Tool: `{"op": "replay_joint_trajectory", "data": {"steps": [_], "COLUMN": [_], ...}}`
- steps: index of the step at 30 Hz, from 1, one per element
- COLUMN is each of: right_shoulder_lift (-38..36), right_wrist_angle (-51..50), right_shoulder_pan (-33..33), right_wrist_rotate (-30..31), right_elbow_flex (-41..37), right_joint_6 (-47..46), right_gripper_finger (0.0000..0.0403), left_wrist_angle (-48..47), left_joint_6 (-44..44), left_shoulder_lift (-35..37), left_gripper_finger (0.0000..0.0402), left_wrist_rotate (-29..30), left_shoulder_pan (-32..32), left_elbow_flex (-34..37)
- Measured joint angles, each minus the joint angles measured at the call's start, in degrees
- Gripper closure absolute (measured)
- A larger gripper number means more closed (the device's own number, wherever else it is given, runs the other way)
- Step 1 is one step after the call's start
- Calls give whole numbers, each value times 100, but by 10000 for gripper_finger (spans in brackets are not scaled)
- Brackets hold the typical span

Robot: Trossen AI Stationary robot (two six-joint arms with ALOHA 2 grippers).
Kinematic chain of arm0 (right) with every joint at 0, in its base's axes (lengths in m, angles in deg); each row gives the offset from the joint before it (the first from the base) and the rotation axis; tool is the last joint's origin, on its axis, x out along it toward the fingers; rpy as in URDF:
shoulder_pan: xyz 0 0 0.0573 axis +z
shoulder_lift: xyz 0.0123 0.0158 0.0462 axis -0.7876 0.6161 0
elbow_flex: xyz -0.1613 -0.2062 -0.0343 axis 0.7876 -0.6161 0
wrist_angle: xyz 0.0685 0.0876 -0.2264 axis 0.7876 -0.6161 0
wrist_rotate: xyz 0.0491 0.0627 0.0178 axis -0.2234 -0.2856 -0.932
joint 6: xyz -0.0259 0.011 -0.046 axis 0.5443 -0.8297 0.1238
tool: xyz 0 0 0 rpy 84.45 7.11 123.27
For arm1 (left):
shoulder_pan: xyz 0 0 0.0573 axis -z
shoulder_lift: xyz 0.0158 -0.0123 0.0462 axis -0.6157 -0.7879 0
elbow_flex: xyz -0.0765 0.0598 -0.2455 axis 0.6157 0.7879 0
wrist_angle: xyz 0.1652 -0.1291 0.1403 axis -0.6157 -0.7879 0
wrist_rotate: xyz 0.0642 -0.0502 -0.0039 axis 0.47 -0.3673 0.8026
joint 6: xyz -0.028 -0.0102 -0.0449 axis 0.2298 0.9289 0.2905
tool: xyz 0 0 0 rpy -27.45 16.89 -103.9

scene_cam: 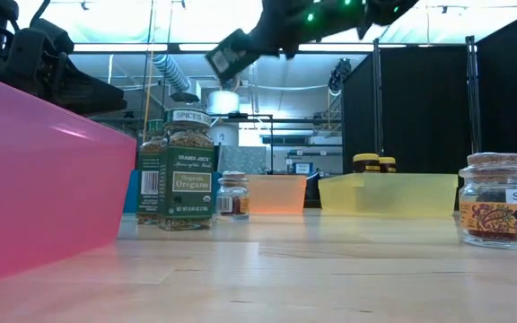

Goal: Sort spices by type
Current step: Put the black seasoning can into the blue bin

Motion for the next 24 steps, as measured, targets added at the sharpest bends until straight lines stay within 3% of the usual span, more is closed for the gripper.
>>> {"op": "replay_joint_trajectory", "data": {"steps": [13,24], "right_shoulder_lift": [1067,1771], "right_wrist_angle": [754,560], "right_shoulder_pan": [-698,-636], "right_wrist_rotate": [-883,-1498], "right_elbow_flex": [0,636], "right_joint_6": [-836,-1189], "right_gripper_finger": [266,267], "left_wrist_angle": [2,13], "left_joint_6": [-12,-14], "left_shoulder_lift": [-148,-149], "left_gripper_finger": [218,218], "left_wrist_rotate": [1,56], "left_shoulder_pan": [1,0], "left_elbow_flex": [0,0]}}
